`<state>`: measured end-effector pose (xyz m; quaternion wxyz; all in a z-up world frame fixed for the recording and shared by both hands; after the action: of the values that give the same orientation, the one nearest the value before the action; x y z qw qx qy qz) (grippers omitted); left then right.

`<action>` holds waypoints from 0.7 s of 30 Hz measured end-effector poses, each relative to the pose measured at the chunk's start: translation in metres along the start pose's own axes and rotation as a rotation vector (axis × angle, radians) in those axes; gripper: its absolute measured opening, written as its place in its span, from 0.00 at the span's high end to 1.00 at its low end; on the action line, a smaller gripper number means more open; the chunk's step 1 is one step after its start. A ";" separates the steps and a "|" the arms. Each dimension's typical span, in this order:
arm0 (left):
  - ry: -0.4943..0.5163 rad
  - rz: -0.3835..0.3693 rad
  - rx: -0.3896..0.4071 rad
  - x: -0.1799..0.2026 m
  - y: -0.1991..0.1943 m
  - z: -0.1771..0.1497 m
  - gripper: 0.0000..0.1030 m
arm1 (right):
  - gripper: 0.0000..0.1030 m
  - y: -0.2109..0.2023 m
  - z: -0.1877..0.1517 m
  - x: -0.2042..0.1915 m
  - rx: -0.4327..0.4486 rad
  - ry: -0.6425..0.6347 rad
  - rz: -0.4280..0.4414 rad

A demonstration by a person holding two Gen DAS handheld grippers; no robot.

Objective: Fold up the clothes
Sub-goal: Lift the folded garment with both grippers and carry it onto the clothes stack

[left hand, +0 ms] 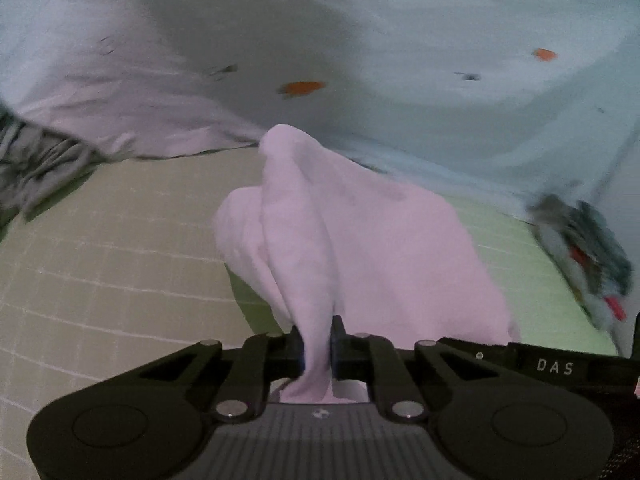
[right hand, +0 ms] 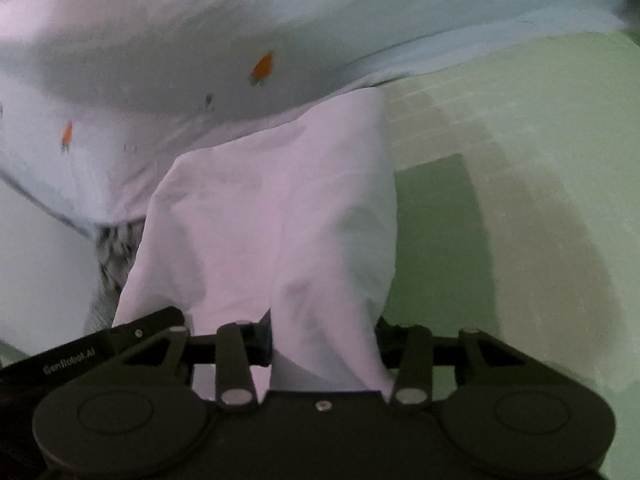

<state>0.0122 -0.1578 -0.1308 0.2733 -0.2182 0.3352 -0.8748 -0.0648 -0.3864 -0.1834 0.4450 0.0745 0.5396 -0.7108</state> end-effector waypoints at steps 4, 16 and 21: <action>0.108 -0.083 0.015 0.060 -0.009 0.005 0.89 | 0.58 -0.060 -0.003 0.040 0.097 0.059 -0.012; 0.261 -0.209 0.090 0.309 0.034 0.048 0.89 | 0.58 -0.218 0.093 0.203 0.309 0.066 -0.083; 0.249 -0.246 0.157 0.436 0.066 0.083 0.89 | 0.58 -0.286 0.174 0.276 0.345 -0.035 -0.101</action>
<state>-0.2481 -0.5100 -0.0345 0.1368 -0.1255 0.2678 -0.9454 -0.3670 -0.6774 -0.0744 0.3987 0.1099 0.4051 -0.8154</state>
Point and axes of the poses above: each gripper's, at about its wrist camera, not at the fingertips, and y roughly the way its jaws point, x to its right, z to its top, the point moved 3 cm from there along y, roughly the way its jaws point, and after that the axes turned 10 degrees about y, right-handed, at the moved point
